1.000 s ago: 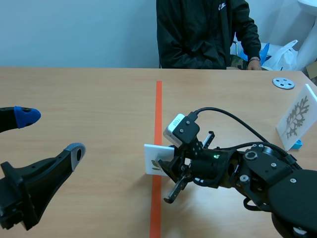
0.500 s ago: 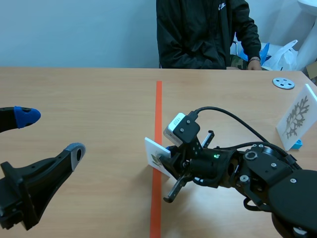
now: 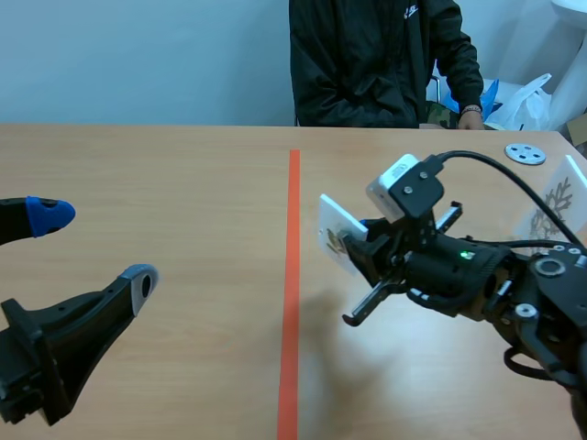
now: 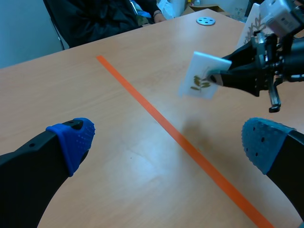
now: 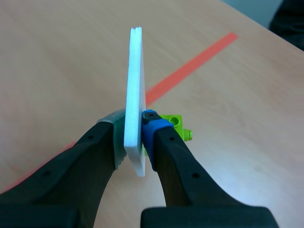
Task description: Sort the leaf by its shape. The table is split by an orange tape line. A compound leaf with several leaflets goes to the left side, a simple leaf with one blade goes to the right side. Return to the home posture when a red brick is placed on the table.
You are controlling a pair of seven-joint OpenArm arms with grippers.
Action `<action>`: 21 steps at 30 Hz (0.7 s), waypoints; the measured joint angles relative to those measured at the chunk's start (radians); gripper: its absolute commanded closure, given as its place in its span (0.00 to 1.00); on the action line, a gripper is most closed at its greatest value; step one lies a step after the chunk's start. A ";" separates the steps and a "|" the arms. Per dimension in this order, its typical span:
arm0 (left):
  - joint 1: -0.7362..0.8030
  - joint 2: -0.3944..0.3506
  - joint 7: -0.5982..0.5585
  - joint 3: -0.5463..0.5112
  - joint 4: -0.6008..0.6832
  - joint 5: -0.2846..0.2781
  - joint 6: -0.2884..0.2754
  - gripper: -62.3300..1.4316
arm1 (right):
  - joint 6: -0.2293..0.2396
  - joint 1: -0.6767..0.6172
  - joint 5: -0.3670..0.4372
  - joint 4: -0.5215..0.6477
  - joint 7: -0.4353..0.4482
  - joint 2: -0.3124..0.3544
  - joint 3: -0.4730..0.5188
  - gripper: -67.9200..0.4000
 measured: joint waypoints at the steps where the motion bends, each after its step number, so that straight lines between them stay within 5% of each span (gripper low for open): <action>1: 0.000 0.000 0.000 0.000 0.000 0.000 0.000 0.00 | 0.000 -0.021 0.000 0.016 -0.004 0.000 0.026 0.98; 13: 0.000 0.000 0.000 0.000 0.000 0.000 0.000 0.00 | 0.008 -0.240 0.199 0.111 -0.039 0.016 0.354 0.98; 21: 0.000 0.000 0.000 0.000 0.000 0.000 0.000 0.00 | -0.005 -0.276 0.310 0.105 -0.115 0.016 0.507 0.98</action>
